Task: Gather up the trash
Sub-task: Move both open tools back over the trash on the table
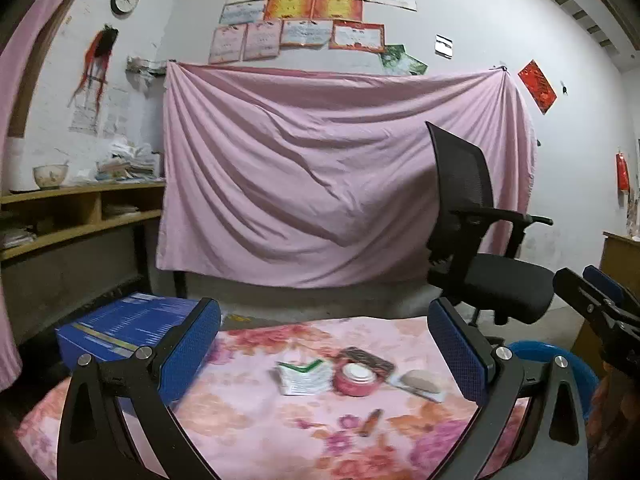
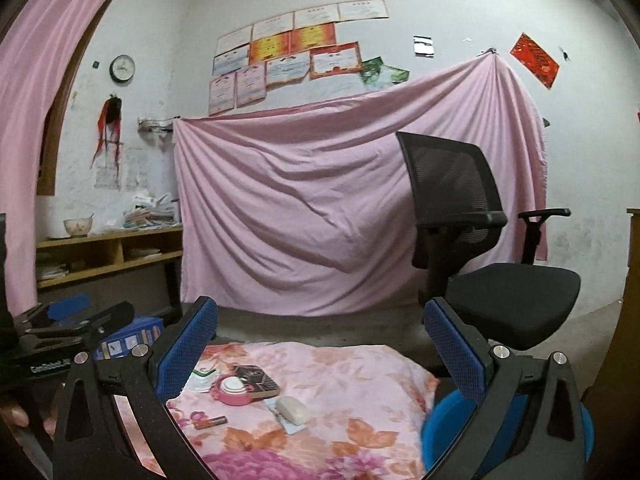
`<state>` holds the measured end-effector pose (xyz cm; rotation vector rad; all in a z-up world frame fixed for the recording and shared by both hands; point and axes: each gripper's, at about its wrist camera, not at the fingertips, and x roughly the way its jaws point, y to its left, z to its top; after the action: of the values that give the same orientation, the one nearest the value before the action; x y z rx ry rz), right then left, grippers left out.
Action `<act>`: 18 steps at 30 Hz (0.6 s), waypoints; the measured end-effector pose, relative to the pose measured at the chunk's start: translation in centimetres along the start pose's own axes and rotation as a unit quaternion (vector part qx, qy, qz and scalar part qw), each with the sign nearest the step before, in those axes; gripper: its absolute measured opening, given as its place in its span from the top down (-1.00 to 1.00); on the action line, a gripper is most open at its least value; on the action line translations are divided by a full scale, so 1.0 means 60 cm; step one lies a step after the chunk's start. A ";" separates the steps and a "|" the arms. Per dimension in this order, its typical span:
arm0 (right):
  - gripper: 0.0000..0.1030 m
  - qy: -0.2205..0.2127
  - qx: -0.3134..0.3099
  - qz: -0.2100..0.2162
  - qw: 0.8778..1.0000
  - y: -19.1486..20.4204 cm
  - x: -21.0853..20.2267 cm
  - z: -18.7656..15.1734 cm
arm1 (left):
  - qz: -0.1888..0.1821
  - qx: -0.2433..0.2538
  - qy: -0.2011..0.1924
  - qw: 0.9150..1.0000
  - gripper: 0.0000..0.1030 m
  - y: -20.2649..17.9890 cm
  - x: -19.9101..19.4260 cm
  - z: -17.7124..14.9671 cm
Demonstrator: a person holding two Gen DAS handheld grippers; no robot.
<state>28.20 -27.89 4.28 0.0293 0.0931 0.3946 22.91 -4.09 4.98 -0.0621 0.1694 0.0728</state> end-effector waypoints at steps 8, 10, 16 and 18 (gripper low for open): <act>-1.00 0.047 -0.025 0.019 0.998 0.037 0.047 -0.029 | 0.016 0.013 0.016 1.000 -0.97 0.060 0.005 -0.031; -1.00 0.061 -0.036 0.021 0.997 0.045 0.057 -0.036 | 0.015 0.012 0.031 0.999 -0.97 0.068 0.015 -0.042; -1.00 0.120 -0.056 0.039 0.990 0.056 0.093 -0.065 | -0.010 0.001 0.076 0.997 -0.97 0.076 0.042 -0.059; -1.00 0.138 -0.047 0.048 0.988 0.050 0.104 -0.069 | -0.024 0.006 0.090 0.996 -0.97 0.070 0.051 -0.059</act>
<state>32.39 -22.67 -0.22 -0.1149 0.3470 0.4972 25.02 0.07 0.72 -0.0600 0.3483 0.0184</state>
